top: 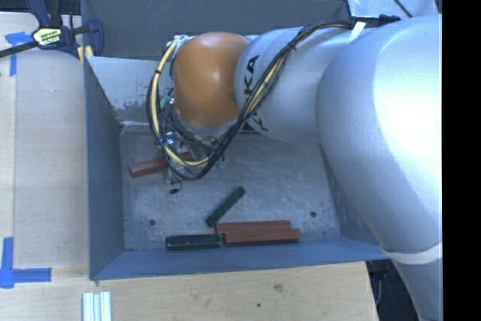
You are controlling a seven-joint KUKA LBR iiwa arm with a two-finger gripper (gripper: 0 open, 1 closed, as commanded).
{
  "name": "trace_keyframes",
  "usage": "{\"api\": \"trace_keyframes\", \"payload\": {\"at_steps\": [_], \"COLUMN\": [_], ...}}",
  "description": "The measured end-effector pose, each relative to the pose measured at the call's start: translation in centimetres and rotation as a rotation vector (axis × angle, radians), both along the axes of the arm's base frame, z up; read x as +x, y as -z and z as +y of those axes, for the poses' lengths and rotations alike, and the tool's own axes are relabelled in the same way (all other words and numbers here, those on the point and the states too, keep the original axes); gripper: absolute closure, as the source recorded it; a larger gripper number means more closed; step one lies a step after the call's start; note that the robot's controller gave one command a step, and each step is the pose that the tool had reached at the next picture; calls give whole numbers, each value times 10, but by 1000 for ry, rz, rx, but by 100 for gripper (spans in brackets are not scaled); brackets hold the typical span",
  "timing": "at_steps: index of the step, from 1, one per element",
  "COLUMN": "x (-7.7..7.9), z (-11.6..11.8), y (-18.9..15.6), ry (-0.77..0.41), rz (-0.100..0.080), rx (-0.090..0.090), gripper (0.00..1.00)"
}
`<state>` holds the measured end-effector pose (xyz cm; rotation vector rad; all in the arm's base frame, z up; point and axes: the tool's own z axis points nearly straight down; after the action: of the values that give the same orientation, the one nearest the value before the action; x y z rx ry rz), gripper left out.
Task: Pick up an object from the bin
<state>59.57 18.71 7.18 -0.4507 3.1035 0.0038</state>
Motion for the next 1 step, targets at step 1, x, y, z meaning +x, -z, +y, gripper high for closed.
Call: {"api": "trace_keyframes", "payload": {"at_steps": [1], "x": [-1], "z": [0], "y": [-3], "ry": [0], "rz": [4], "rx": [-1], "gripper": [100]}}
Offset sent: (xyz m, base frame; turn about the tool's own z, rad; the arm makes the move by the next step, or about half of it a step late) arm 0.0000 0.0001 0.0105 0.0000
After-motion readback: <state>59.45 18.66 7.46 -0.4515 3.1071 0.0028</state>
